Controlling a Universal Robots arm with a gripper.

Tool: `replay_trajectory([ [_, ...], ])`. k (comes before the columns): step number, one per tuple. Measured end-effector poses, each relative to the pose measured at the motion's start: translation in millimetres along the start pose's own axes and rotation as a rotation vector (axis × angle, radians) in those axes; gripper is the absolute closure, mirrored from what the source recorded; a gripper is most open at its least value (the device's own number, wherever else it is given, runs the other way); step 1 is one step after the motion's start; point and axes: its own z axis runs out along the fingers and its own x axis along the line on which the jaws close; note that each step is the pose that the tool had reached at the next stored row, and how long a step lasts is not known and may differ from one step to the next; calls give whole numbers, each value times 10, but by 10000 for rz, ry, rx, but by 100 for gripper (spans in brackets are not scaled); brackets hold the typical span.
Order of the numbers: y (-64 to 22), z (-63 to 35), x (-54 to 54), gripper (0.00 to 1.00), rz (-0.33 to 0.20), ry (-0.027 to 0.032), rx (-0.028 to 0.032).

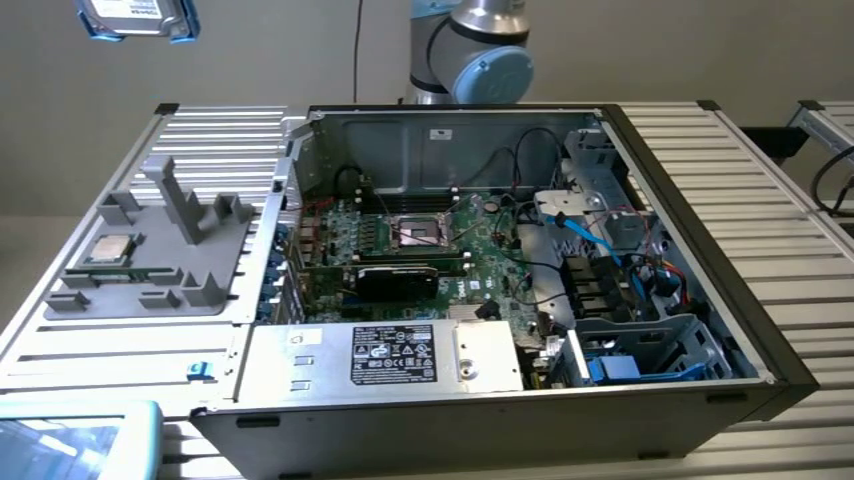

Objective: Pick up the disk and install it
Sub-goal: 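Pick up the disk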

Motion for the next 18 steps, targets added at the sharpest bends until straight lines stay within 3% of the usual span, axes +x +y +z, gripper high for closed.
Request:
replay_trajectory([
  [5,-148,-71,-5,63,0,1,-2],
  [18,-526,-122,90,63,0,-8,-2],
])
